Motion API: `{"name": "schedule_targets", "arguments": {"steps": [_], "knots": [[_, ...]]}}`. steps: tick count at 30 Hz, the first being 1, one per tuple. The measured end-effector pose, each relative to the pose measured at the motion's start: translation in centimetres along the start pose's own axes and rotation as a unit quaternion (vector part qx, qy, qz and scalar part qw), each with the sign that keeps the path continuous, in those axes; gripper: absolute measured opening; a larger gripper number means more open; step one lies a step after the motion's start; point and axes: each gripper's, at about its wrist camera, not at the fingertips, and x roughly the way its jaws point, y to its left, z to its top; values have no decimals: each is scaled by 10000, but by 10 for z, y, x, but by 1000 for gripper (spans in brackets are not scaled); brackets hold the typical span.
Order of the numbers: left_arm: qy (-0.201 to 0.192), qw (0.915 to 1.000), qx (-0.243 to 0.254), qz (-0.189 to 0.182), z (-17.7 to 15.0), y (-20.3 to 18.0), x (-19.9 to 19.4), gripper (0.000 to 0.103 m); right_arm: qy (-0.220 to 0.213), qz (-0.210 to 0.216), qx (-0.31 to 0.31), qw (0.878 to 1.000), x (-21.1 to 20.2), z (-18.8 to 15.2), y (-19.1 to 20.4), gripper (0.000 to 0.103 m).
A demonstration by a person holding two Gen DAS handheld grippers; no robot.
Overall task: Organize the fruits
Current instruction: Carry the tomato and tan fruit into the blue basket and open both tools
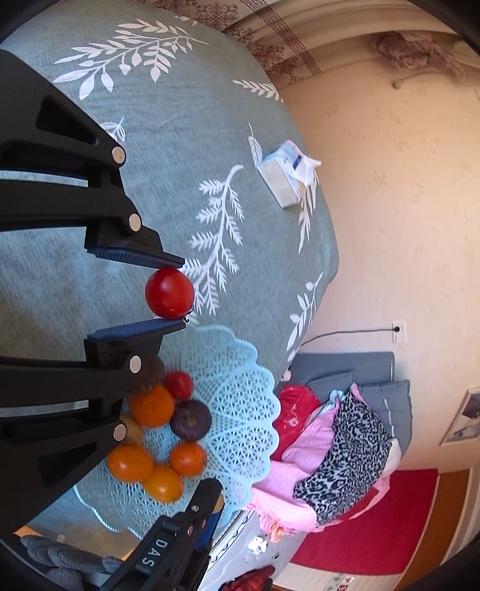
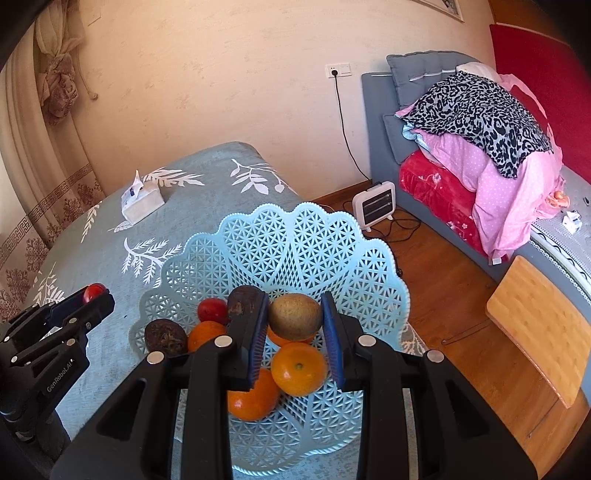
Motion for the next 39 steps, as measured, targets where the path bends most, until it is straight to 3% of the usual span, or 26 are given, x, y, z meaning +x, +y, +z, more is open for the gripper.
{"name": "schedule_targets", "arguments": {"steps": [12,16,18,19,25,26,29,33,39], "knots": [[141,9959,16,-891,8,-30,6,28,33,94,156,9998,-3,-3,-13,29],[158,9947,-23,-1012,8,-32,6,30,34,187,149,9997,-4,-2,-12,32],[155,9948,-13,-1002,8,-32,5,41,5,179,201,9996,-5,-2,-13,43],[116,9953,-22,-965,7,-32,4,46,-22,165,234,9996,-5,-2,-13,44],[66,9965,-60,-826,7,-27,2,55,-65,141,251,9996,-7,-1,-13,44],[44,9970,-53,-765,7,-26,2,57,-83,136,254,9995,-8,-1,-12,49],[-44,9979,-20,-643,6,-24,-1,77,-184,105,296,9993,-11,-2,-13,63],[-234,9988,103,-430,6,-24,-7,89,-252,47,310,9992,-14,-3,-14,75],[-369,9991,110,-153,6,-20,-13,92,-296,-67,304,9991,-19,-6,-16,85]]}}
